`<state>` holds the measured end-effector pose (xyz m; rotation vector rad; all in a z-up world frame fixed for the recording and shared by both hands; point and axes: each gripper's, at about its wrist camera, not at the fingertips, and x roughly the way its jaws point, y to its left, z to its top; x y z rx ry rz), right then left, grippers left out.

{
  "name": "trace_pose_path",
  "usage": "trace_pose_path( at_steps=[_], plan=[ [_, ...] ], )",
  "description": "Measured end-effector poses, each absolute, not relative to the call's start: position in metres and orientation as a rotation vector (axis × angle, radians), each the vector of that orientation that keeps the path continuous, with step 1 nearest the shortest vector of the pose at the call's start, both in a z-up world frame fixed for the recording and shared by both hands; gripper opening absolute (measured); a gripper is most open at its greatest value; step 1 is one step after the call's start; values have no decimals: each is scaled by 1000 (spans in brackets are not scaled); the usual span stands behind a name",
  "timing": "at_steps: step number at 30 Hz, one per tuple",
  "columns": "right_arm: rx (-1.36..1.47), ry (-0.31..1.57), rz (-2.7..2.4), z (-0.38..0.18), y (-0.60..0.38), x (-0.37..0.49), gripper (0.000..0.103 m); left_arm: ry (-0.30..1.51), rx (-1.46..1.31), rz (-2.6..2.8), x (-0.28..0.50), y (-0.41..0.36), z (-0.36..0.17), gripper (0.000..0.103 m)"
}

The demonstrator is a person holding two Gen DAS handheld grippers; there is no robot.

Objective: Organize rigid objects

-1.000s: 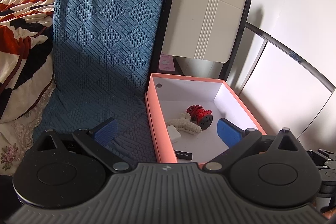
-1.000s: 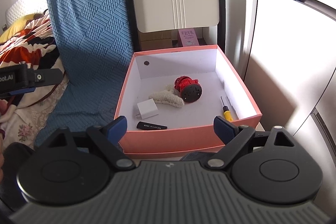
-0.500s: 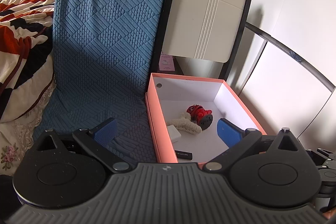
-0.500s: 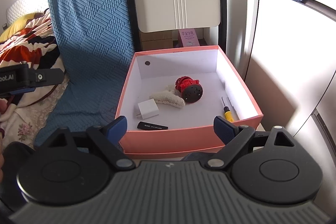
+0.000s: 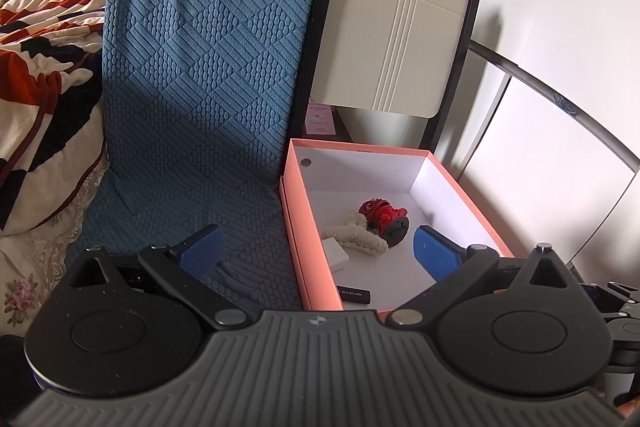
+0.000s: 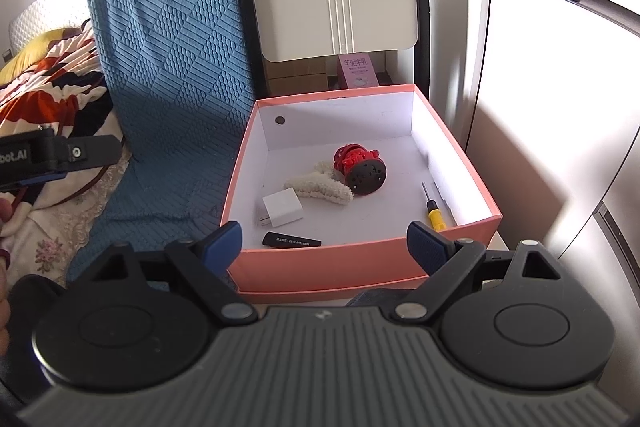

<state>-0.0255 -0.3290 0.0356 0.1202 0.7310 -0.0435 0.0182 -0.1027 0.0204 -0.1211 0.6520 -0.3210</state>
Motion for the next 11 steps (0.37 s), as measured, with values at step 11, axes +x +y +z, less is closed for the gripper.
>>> trace_pose_path(
  at_steps=[11],
  plan=[
    [117, 730, -35, 37, -328, -26, 91, 647, -124, -329, 17, -104, 21, 102]
  ],
)
